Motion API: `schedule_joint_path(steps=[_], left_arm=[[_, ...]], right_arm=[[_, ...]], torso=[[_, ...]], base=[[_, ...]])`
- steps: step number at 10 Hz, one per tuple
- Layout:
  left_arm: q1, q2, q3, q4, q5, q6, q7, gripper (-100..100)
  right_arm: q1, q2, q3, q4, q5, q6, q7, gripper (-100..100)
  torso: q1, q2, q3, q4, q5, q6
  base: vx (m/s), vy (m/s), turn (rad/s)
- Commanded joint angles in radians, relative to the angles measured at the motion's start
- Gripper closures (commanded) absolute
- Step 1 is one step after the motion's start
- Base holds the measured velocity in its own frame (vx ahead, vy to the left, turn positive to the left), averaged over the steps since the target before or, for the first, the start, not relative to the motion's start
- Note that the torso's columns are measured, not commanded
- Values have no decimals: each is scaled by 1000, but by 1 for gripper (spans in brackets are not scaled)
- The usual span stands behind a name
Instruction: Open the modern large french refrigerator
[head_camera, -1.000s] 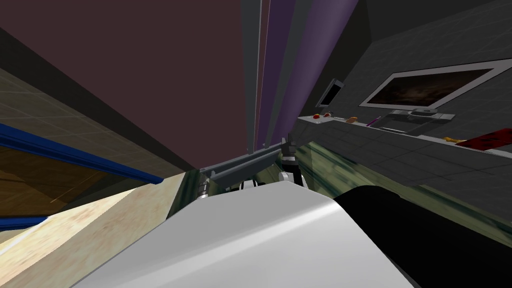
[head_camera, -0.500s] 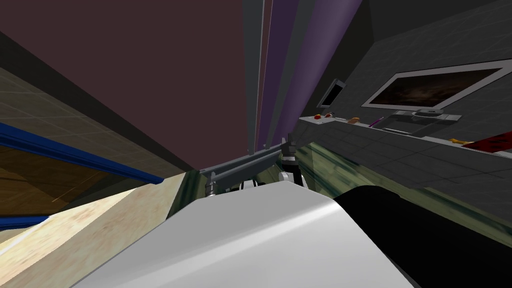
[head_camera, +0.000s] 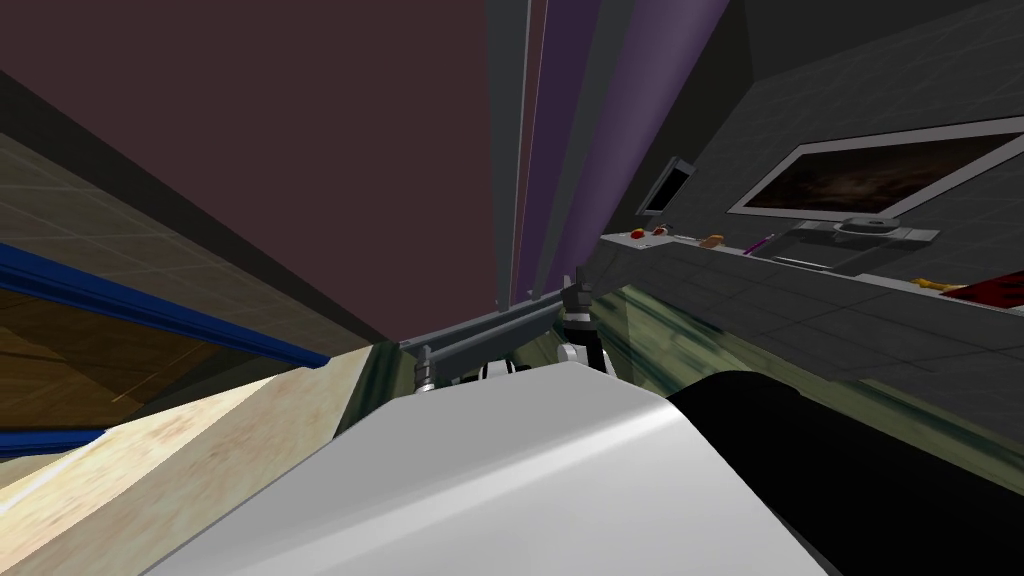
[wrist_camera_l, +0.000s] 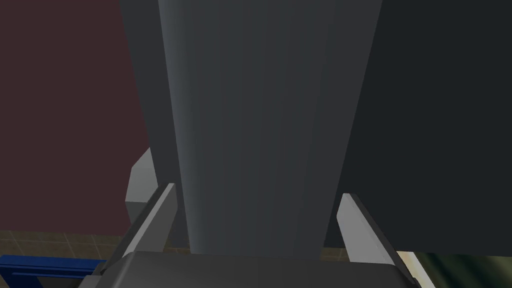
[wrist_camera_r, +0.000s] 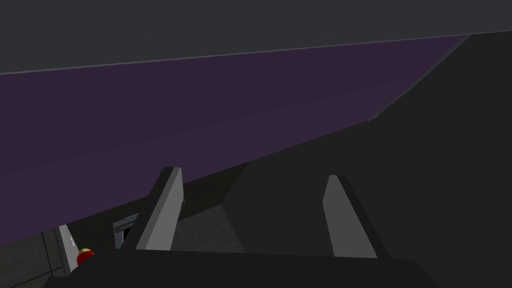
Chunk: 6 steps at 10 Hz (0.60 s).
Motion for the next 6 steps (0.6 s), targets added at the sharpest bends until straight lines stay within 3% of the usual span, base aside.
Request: schedule_joint_path(steps=[1, 3, 6], left_arm=[[7, -3, 1, 37, -1, -45, -1, 100], [-9, 4, 2, 20, 0, -20, 1, 100], [-15, 11, -2, -11, -2, 26, 5, 100]], right_arm=[[0, 0, 0, 0, 0, 0, 0, 0], [0, 0, 0, 0, 0, 0, 0, 0], [0, 0, 0, 0, 0, 0, 0, 0]], torso=[[0, 0, 0, -1, 1, 0], [1, -1, 0, -2, 2, -1], [-4, 8, 4, -1, 0, -2]], base=[[-23, 3, -14], [-53, -18, 19], [-192, -73, 33]])
